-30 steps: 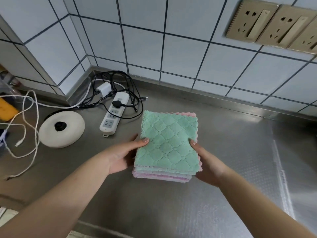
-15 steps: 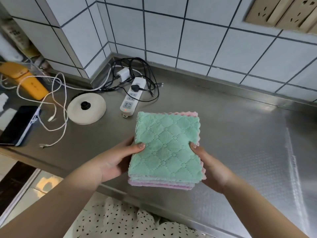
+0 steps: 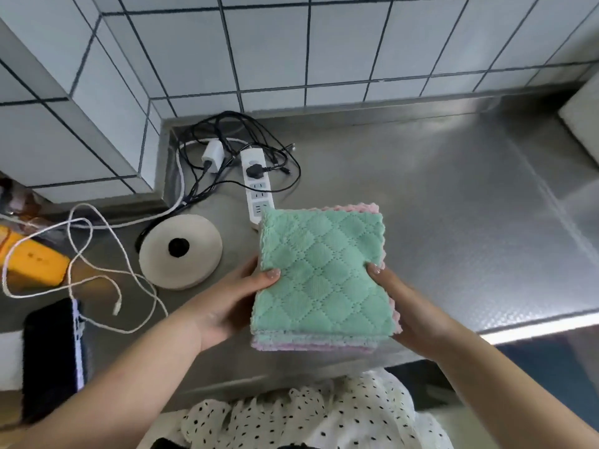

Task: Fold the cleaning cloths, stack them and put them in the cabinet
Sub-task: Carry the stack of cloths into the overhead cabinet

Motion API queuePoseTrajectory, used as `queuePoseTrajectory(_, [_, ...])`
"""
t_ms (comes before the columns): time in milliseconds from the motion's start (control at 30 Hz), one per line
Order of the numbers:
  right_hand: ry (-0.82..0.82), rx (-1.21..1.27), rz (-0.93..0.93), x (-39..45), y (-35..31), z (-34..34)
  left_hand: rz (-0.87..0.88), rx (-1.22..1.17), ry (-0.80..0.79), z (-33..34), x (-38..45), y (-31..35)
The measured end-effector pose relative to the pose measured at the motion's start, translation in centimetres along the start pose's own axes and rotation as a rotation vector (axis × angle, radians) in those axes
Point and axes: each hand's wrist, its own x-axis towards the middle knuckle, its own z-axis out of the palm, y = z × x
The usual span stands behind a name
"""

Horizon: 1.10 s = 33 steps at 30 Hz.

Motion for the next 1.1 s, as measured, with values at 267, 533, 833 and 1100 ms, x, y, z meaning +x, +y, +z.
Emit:
queuePoseTrajectory(267, [0.227, 0.265, -0.118, -5.4, 5.2, 3.3, -0.200, 0.222, -0.197, 0.1, 0.4, -0.7])
queuePoseTrajectory(533, [0.491, 0.445, -0.389, -13.0, 10.5, 5.0, -0.349, 0.378, -0.411, 6.4, 2.0, -3.5])
queuePoseTrajectory(833, [0.829, 0.691, -0.603, -23.0, 19.3, 8.8, -0.525, 0.667, -0.740, 15.3, 1.2, -11.2])
queuePoseTrajectory(1100, [1.084, 0.770, -0.755, -31.8, 30.7, 16.3, -0.672, 0.875, -1.157, 20.9, -6.3, -21.8])
